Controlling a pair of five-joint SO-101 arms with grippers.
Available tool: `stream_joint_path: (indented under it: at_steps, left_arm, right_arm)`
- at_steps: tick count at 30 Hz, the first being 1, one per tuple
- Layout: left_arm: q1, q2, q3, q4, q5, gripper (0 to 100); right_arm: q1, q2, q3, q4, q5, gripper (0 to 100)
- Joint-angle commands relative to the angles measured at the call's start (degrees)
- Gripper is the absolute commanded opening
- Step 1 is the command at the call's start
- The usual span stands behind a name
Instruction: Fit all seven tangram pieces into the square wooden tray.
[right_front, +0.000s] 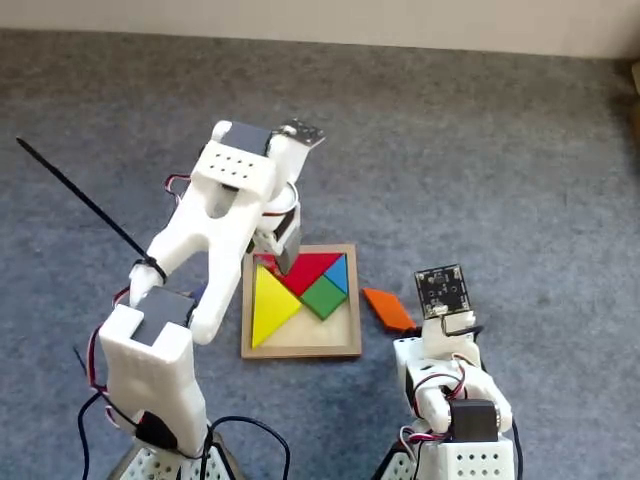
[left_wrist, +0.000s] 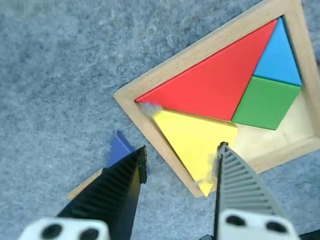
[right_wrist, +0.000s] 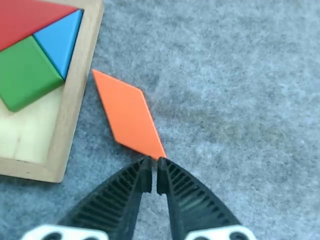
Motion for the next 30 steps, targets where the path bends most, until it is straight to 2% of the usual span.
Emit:
stream_joint_path:
  at_steps: [1, 6, 11, 20, 25, 30]
  left_arm:
    - [-1.7, -5.1, -3.8, 2.5, 0.8, 23]
    - [-1.8, -14.4, -0.7, 3.1, 3.1, 23]
    - [-1.6, -24.0, 9.5, 2.7, 3.0, 23]
    - [-1.5, -33.8, 35.7, -13.5, -1.5, 23]
    - [3.0, -36.4, 44.7, -19.1, -1.8, 23]
    - [7.1, -36.4, 48.0, -23.0, -1.5, 23]
  right_arm:
    - [0.8, -0.9, 6.9, 0.2, 0.5, 3.4]
    - [0.8, -0.9, 6.9, 0.2, 0.5, 3.4]
    - [0.8, -0.9, 6.9, 0.2, 0.5, 3.4]
    - [0.8, -0.9, 6.9, 0.2, 0.5, 3.4]
    - [0.8, -0.9, 6.9, 0.2, 0.5, 3.4]
    - [0.8, -0.9, 6.9, 0.2, 0.5, 3.4]
